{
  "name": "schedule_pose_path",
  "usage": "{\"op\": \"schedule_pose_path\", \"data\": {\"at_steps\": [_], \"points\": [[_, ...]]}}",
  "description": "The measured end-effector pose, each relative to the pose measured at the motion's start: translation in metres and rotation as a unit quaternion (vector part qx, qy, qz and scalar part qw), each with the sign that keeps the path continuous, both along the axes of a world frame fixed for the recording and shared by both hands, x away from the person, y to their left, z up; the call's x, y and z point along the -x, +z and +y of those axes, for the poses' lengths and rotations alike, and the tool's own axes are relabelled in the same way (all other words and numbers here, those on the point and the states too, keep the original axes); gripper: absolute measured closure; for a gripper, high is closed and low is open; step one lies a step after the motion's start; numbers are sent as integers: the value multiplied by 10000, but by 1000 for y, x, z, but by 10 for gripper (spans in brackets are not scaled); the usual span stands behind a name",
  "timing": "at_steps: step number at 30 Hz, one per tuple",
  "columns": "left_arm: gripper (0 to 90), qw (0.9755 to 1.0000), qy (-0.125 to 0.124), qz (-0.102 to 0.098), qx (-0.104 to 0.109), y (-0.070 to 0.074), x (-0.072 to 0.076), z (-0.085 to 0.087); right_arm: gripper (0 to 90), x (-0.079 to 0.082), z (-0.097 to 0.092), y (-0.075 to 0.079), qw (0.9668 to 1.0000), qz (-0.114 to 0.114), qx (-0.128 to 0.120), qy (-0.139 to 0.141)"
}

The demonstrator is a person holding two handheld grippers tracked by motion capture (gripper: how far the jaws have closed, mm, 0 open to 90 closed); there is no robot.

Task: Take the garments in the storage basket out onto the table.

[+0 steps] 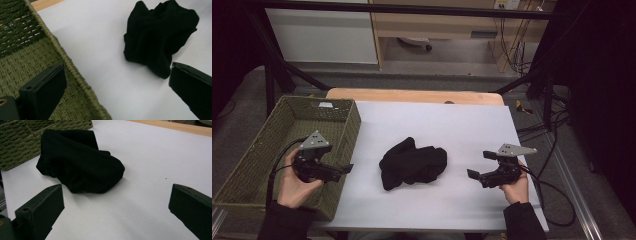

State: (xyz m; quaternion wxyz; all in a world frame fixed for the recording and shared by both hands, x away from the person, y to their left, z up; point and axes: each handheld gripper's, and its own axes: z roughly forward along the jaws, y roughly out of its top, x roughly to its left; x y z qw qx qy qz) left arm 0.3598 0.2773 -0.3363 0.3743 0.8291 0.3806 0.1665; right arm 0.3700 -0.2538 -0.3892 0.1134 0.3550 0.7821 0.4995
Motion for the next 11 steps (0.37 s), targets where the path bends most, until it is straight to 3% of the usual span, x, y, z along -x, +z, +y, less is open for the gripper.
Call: {"op": "schedule_pose_path", "data": {"at_steps": [11], "points": [[13,10000,84,15,0,-4,3,9,6,0,-1,-1,10000,13,8,4]]}}
